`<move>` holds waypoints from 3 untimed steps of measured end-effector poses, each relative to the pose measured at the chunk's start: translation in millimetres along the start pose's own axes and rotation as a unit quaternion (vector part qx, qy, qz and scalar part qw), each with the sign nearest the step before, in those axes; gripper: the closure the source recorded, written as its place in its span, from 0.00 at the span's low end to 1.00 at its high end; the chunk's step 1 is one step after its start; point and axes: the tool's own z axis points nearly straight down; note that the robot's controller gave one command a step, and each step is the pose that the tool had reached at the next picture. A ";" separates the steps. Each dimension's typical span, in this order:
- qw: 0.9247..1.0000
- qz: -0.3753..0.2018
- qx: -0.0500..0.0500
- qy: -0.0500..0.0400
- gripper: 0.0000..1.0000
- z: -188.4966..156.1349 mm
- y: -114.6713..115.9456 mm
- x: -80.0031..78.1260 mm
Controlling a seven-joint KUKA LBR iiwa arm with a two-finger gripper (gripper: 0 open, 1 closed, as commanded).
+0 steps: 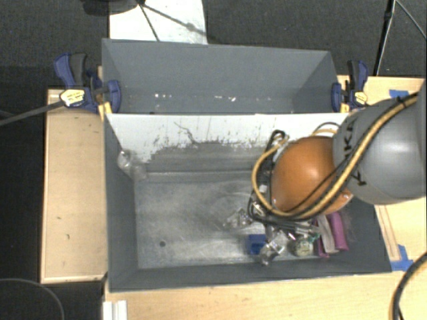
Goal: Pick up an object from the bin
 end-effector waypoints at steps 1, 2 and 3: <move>1.000 0.004 -0.004 0.003 1.00 1.2 1.4 3.3; 1.000 -0.025 -0.002 0.005 1.00 -114.8 -39.5 12.0; 0.999 -0.050 -0.003 0.005 1.00 -168.7 -28.3 2.1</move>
Offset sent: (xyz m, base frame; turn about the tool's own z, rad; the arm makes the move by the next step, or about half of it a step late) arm 0.0000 0.0000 0.0000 0.0000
